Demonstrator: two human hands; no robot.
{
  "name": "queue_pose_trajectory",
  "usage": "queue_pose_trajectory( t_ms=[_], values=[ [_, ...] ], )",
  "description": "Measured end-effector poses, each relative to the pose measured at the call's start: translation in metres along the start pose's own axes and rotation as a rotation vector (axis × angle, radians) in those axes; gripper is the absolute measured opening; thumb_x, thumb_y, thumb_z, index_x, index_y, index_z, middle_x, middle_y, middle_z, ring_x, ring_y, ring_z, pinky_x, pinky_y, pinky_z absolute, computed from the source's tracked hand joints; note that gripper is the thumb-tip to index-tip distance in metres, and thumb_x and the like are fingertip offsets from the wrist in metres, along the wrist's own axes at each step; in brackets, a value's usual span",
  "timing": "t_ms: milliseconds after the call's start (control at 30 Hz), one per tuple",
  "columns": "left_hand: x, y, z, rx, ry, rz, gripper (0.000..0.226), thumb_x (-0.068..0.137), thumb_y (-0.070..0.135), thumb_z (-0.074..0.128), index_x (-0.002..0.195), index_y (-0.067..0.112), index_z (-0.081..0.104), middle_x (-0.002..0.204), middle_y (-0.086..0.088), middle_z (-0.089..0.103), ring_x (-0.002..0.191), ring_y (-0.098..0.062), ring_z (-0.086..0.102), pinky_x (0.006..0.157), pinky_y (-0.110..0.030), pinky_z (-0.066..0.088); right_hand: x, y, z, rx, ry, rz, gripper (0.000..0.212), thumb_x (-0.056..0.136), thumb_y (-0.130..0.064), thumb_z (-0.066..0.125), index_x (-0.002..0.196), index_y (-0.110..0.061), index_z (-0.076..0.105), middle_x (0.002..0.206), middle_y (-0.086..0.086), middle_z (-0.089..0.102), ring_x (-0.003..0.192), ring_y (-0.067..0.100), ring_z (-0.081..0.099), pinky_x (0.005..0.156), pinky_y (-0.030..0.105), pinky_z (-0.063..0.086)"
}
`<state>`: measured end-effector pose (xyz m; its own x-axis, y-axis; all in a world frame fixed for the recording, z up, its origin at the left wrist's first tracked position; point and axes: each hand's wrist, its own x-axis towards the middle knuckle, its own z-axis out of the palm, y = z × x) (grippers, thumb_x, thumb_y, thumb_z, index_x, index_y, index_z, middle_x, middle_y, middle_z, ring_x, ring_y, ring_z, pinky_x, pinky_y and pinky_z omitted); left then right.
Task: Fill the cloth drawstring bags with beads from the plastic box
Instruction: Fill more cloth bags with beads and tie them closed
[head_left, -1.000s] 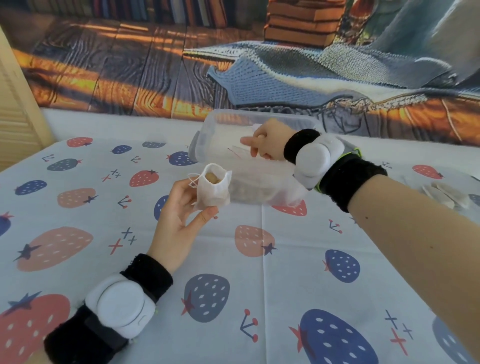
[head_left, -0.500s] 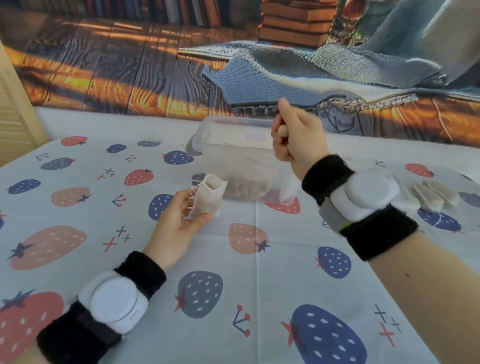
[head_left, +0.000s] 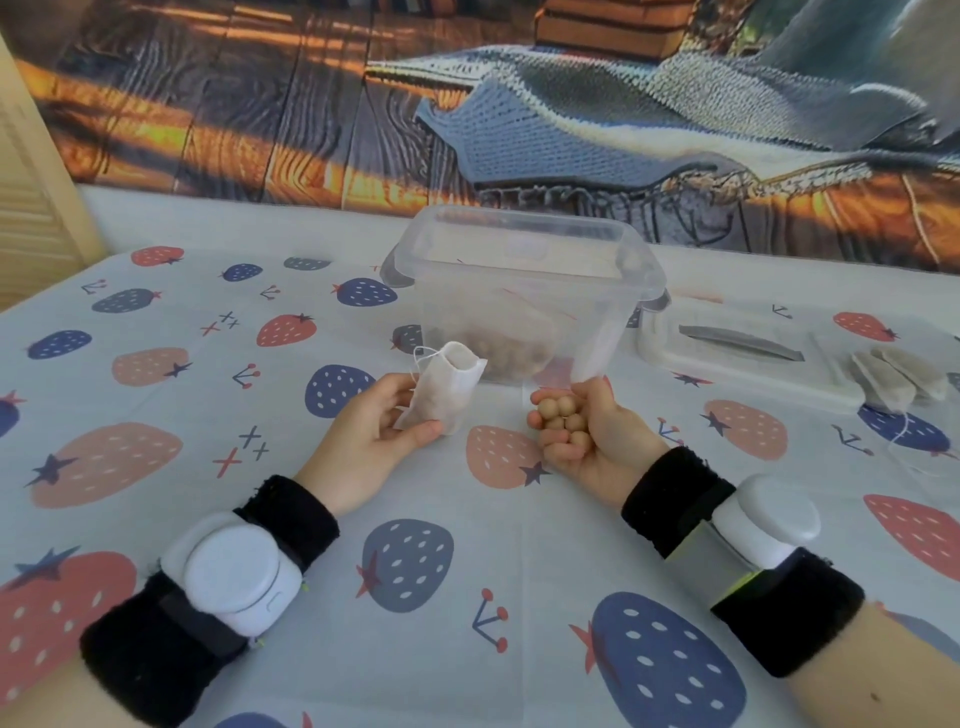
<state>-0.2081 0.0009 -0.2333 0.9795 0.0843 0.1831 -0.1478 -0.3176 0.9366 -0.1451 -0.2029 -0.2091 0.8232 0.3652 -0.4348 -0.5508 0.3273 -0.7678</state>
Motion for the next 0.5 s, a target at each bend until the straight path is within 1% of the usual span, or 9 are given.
queue_pose_trajectory(
  t_ms=[100, 167, 267, 333, 400, 500],
  values=[
    [-0.0003, 0.0016, 0.0012, -0.013, -0.012, -0.003, 0.039, 0.084, 0.006, 0.066, 0.117, 0.021, 0.052, 0.112, -0.003, 0.064, 0.096, -0.006, 0.064, 0.082, -0.012, 0.048, 0.0008, 0.0036, 0.0005, 0.027, -0.072, -0.007, 0.024, 0.094, -0.011, 0.035, 0.078, -0.004, 0.052, 0.057, 0.005, 0.052, 0.036, 0.007, 0.030, 0.029, 0.015, 0.024],
    [-0.0010, 0.0029, 0.0014, -0.018, -0.013, -0.002, 0.040, 0.083, 0.005, 0.066, 0.117, 0.021, 0.051, 0.111, -0.005, 0.064, 0.095, -0.007, 0.064, 0.082, -0.012, 0.048, 0.0003, 0.0047, -0.0004, -0.026, -0.132, -0.010, 0.020, 0.095, -0.009, 0.041, 0.079, -0.005, 0.052, 0.060, 0.003, 0.051, 0.039, 0.006, 0.029, 0.029, 0.013, 0.024],
    [-0.0016, 0.0037, 0.0014, -0.028, -0.017, -0.010, 0.041, 0.082, 0.005, 0.068, 0.115, 0.022, 0.052, 0.109, -0.006, 0.065, 0.095, -0.009, 0.064, 0.084, -0.014, 0.049, -0.0010, 0.0061, -0.0036, -0.105, -0.217, -0.023, 0.028, 0.098, -0.020, 0.041, 0.075, -0.008, 0.052, 0.063, 0.001, 0.050, 0.040, 0.003, 0.030, 0.031, 0.010, 0.024],
    [-0.0013, 0.0064, 0.0016, -0.043, -0.023, -0.009, 0.042, 0.080, 0.004, 0.068, 0.115, 0.022, 0.052, 0.107, -0.006, 0.065, 0.092, -0.007, 0.064, 0.082, -0.014, 0.049, -0.0022, 0.0044, -0.0047, -0.106, -0.210, -0.051, 0.033, 0.099, -0.028, 0.039, 0.073, -0.010, 0.050, 0.062, 0.000, 0.045, 0.038, 0.002, 0.029, 0.031, 0.010, 0.023],
    [-0.0016, 0.0060, 0.0015, -0.050, -0.032, -0.015, 0.044, 0.078, 0.003, 0.070, 0.114, 0.023, 0.052, 0.104, -0.006, 0.066, 0.088, -0.006, 0.066, 0.080, -0.014, 0.049, -0.0019, 0.0051, -0.0035, -0.133, -0.162, -0.133, 0.036, 0.099, -0.032, 0.037, 0.071, -0.012, 0.049, 0.060, -0.002, 0.040, 0.039, 0.002, 0.028, 0.031, 0.011, 0.022],
    [-0.0022, 0.0053, 0.0009, -0.038, -0.061, -0.019, 0.049, 0.076, 0.004, 0.072, 0.115, 0.025, 0.052, 0.106, -0.006, 0.067, 0.090, -0.010, 0.067, 0.084, -0.018, 0.050, -0.0044, 0.0100, -0.0004, -0.259, -0.053, -0.424, 0.033, 0.100, -0.027, 0.037, 0.073, -0.011, 0.049, 0.061, 0.000, 0.038, 0.040, 0.005, 0.027, 0.034, 0.014, 0.023]
  ],
)
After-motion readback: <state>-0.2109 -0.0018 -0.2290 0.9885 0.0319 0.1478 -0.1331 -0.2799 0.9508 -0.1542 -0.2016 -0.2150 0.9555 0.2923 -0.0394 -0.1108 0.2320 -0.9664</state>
